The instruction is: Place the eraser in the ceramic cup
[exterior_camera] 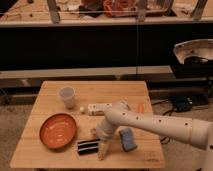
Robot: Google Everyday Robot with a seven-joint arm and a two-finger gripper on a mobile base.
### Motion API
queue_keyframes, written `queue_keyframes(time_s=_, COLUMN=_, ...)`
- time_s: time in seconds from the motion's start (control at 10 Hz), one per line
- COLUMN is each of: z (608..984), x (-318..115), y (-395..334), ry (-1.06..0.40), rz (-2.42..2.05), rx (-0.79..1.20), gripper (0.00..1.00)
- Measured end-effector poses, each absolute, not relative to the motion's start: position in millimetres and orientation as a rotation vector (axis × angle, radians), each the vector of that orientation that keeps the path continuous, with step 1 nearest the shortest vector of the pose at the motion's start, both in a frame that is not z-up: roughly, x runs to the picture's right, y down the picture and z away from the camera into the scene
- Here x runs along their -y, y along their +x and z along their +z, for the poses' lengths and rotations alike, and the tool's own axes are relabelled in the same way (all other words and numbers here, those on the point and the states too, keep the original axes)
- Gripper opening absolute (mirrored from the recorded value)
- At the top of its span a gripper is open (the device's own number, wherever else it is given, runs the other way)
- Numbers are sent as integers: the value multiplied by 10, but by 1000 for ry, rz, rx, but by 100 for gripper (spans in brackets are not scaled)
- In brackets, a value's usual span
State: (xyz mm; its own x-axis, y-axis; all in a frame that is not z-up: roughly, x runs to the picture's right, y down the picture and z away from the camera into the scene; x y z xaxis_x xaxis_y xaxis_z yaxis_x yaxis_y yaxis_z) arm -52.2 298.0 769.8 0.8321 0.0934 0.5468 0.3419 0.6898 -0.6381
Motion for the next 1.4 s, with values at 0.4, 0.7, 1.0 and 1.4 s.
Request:
queue_keyframes(time_s=0.4, z=7697, x=-2984, y=-527, ry=-812, rz=-145, rx=588, gripper=80)
queue_keyframes(time_s=0.7, z=7696, x=-2985, y=-530, ry=-815, rz=-141, rx=589, gripper=80)
queue_keyframes(time_s=1.0, z=7698, x=-2990, y=-535, ry=-817, rz=-137, rx=591, gripper=80)
queue_keyframes(time_s=1.4, z=7695, x=-2997, y=-537, ry=-820, rz=-132, rx=592, gripper=80)
